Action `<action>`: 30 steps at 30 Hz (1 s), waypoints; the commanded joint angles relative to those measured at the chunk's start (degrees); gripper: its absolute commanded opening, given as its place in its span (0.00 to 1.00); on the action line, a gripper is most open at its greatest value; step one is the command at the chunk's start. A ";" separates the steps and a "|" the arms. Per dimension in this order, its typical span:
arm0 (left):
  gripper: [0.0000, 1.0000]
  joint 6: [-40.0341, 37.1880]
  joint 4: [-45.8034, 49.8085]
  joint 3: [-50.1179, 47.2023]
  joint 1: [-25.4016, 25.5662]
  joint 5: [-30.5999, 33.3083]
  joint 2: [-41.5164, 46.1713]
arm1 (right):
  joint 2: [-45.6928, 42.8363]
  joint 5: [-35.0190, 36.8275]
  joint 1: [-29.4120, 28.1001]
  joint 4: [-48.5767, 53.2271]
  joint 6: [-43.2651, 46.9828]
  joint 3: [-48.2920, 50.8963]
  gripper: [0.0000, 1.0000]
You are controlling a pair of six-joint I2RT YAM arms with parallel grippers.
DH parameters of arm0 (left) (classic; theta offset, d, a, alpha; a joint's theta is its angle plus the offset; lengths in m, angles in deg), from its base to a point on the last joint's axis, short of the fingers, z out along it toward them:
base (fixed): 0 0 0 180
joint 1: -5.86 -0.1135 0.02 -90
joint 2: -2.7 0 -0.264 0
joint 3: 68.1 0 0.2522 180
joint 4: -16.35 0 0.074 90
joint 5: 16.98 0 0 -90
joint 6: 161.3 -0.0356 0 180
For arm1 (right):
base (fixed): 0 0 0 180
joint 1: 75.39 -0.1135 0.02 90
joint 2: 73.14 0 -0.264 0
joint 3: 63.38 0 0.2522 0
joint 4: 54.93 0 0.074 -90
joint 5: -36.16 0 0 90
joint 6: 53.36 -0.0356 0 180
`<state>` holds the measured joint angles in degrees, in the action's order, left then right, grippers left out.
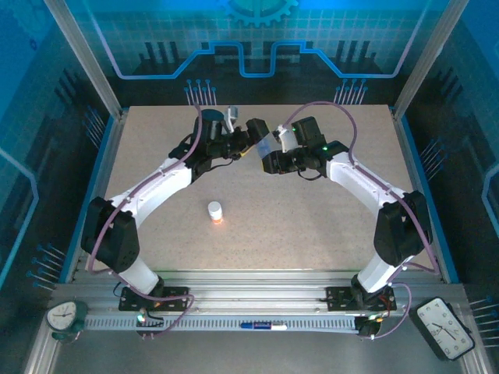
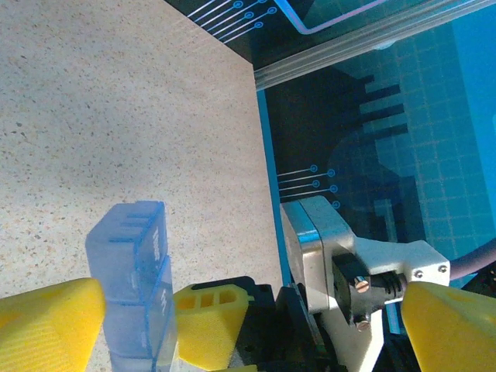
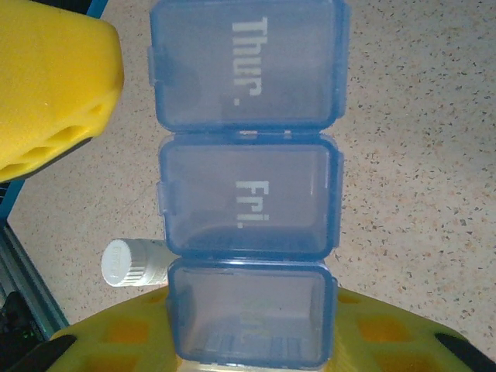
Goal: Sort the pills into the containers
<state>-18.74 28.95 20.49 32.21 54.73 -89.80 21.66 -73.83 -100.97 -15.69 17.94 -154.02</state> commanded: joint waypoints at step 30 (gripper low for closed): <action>0.99 -0.76 0.24 5.40 3.92 2.63 -1.69 | -2.26 -1.64 -0.11 -1.88 -0.27 3.05 0.29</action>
<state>-18.74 28.90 23.96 35.71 55.67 -90.96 21.25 -74.96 -100.93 -16.46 17.96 -151.47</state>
